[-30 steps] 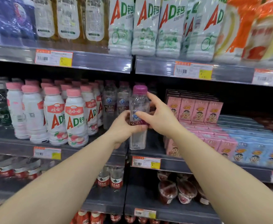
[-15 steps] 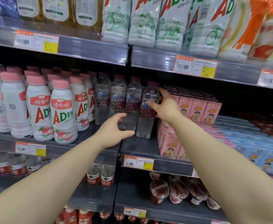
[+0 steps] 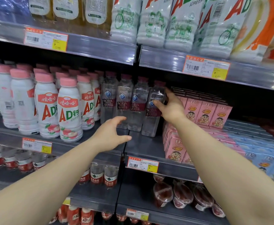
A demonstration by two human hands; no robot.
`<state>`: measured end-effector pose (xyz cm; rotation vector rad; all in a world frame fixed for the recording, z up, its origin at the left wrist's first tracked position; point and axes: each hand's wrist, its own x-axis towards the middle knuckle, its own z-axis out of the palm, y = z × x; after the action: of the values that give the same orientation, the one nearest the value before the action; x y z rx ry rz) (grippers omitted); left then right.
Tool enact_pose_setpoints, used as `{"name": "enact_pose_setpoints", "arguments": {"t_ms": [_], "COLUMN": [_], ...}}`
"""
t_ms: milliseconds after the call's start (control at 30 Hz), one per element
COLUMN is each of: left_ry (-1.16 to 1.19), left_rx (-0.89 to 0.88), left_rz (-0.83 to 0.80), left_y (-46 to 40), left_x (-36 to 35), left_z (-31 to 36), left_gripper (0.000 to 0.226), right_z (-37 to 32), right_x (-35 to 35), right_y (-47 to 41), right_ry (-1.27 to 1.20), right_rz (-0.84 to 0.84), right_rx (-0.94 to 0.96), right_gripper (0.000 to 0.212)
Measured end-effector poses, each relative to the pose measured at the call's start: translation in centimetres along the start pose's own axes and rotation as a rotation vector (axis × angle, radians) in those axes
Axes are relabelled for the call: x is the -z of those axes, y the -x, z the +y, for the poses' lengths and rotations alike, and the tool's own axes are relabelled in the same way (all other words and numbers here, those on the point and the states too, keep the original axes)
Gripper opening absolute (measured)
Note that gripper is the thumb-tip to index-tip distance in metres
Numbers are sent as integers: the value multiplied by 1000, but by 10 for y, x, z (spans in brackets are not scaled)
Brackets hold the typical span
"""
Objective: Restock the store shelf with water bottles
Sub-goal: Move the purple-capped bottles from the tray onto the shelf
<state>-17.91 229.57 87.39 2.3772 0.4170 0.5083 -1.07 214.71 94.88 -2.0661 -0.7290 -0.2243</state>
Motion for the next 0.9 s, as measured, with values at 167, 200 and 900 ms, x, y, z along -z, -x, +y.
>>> {"name": "enact_pose_setpoints", "arguments": {"t_ms": [167,200,900], "left_ry": [4,7,39], "left_rx": [6,6,-19], "left_rz": [2,1,12], "left_y": [2,2,32], "left_x": [2,3,19], "left_z": [0,0,6], "left_gripper": [80,80,76], "right_z": [1,2,-2], "right_x": [-6,-7,-12], "right_y": [5,6,16], "right_ry": [-38,-46,123], "right_rz": [41,49,36], "right_rx": [13,13,-5], "right_gripper": [70,70,86]}}
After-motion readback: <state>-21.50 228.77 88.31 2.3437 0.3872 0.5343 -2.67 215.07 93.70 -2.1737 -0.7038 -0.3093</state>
